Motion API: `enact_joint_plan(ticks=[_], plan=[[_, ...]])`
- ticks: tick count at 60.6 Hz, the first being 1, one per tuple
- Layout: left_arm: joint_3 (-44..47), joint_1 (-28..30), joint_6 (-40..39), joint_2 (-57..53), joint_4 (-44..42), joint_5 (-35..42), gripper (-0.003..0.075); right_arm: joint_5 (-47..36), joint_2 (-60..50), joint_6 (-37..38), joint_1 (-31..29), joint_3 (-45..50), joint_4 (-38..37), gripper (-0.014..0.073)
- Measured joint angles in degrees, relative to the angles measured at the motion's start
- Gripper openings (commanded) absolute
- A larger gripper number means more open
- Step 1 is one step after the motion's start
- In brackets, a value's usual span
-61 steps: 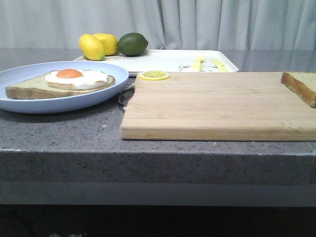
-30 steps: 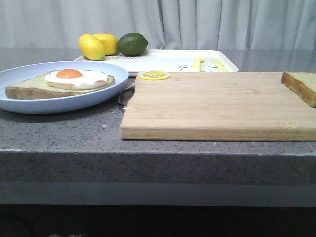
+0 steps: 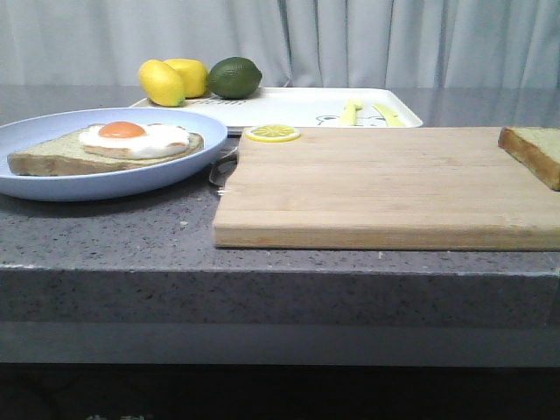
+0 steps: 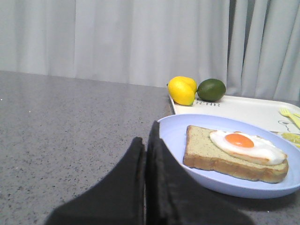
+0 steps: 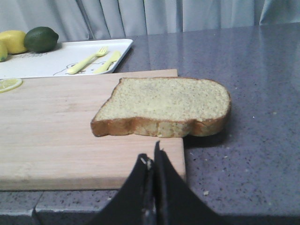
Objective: Place bread and move sandwich to tray
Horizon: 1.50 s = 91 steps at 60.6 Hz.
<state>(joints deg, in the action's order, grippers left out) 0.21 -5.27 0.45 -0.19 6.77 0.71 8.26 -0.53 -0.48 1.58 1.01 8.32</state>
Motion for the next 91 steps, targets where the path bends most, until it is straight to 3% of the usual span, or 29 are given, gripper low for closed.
enact_joint_plan(ticks=[15,30,40,46,52,57,63,67,71,74,91], plan=[[-10.89,0.00,0.00,2.38,-0.54,-5.35,-0.0020,4.93,1.70,0.00,0.00,-12.82,0.24,-0.0060],[-28.44,0.00,0.00,22.35,-1.02,-10.99,-0.0020,7.66,17.35,0.00,0.00,-30.52,0.32,-0.0060],[-32.57,0.00,0.00,31.45,-1.14,-11.23,-0.0020,10.25,26.61,0.00,0.00,-36.23,0.61,-0.0052],[-32.56,0.00,0.00,33.69,-1.14,-10.78,-0.0020,10.45,28.99,0.00,0.00,-36.49,1.11,0.0021],[-32.56,0.00,0.00,34.41,-1.14,-10.52,-0.0007,10.45,29.56,0.00,0.00,-36.52,1.64,0.0192],[-32.56,0.00,0.00,34.48,-1.14,-9.96,0.0092,10.45,29.56,0.00,0.00,-36.62,1.86,0.0396],[-32.58,0.00,0.00,34.48,-1.14,-9.46,0.0346,10.45,29.56,0.00,0.00,-36.62,1.86,0.0578],[-32.58,0.00,0.00,34.48,-1.14,-9.46,0.0490,10.50,29.56,0.00,0.00,-36.62,1.86,0.0633],[-32.58,0.00,0.00,34.48,-1.14,-9.34,0.0610,10.50,29.56,0.00,0.00,-36.62,2.09,0.0631],[-32.58,0.00,0.00,34.48,-1.14,-9.34,0.0639,10.63,29.56,0.00,0.00,-36.62,2.08,0.0631],[-32.58,0.00,0.00,34.48,-1.14,-9.34,0.0638,15.28,34.12,0.00,0.00,-38.69,2.46,0.0631]])
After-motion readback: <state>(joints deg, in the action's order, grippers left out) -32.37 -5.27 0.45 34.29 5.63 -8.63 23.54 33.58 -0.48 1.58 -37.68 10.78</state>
